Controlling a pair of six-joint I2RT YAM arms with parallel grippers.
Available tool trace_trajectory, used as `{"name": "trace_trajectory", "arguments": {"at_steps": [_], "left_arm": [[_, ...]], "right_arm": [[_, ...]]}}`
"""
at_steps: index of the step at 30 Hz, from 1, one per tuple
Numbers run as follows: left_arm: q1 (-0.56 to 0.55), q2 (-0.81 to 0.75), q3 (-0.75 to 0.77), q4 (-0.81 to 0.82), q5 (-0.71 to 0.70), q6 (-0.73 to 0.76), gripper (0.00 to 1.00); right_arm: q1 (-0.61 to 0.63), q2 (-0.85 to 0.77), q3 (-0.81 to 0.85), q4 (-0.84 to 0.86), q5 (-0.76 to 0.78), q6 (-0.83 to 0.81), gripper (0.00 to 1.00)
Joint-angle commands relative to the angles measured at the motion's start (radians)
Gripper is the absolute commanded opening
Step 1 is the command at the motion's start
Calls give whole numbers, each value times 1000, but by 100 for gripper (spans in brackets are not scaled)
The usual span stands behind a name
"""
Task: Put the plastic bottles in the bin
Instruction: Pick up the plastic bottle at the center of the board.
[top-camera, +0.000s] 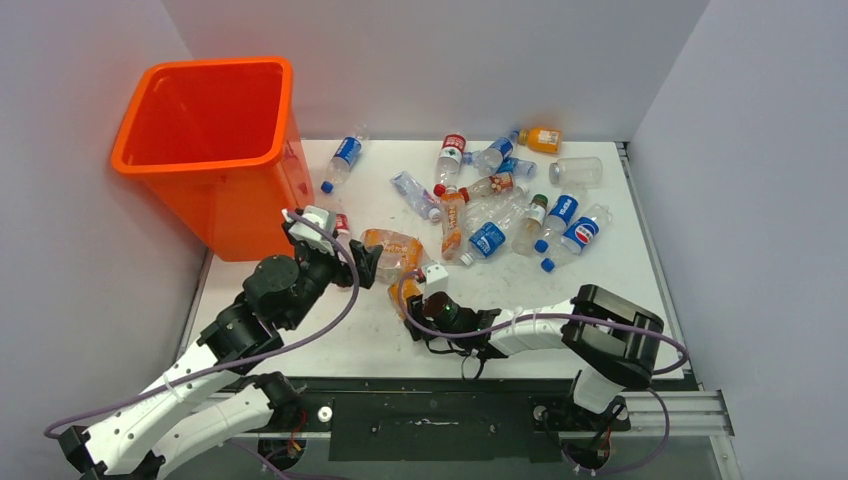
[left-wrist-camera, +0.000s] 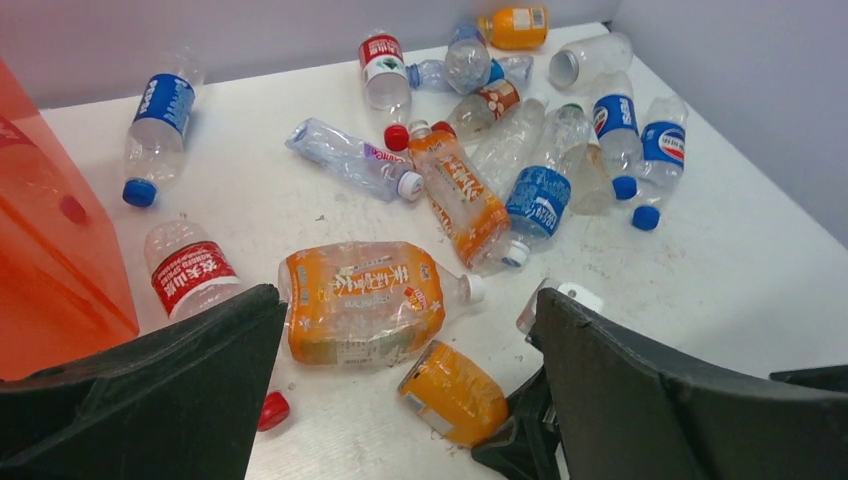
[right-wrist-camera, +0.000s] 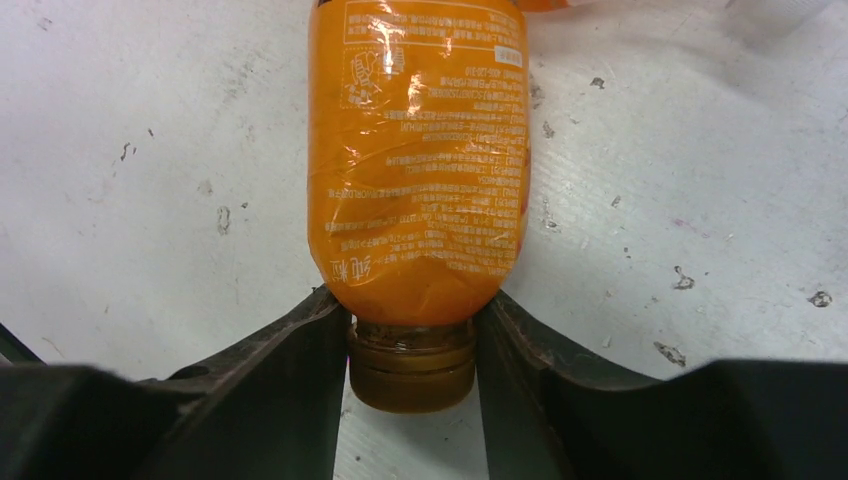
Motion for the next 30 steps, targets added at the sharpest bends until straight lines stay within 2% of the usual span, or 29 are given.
{"name": "trace_trajectory", "arguments": {"at_steps": [1, 2, 3, 4, 11, 16, 18, 24, 30], "left_arm": [[-2, -37, -114, 159, 81, 132, 96], [-1, -50, -138, 183, 111, 142, 96], [0, -64, -157, 200, 139, 150, 96], [0, -79, -174, 214, 164, 160, 96], [7, -171, -268, 304, 373, 239, 96], [21, -126, -272, 305, 460, 247, 96], [21, -114, -280, 298, 529, 262, 96], [18, -108, -330, 329, 851, 270, 96], [-5, -103, -322, 254, 947, 341, 96]], "right_arm": [[-7, -90, -10, -39, 5, -6, 29], [-8, -125, -17, -72, -8, -15, 24], [-8, -161, -19, -114, -19, -24, 13], [-8, -195, -17, -167, -25, -31, 6], [-9, -436, 68, -571, -164, -115, 5], [-12, -478, 220, -830, -252, -158, 5], [-13, -487, 277, -896, -282, -170, 5], [-30, -526, 364, -1009, -389, -238, 5], [-33, -515, 447, -1100, -443, -286, 5]]}}
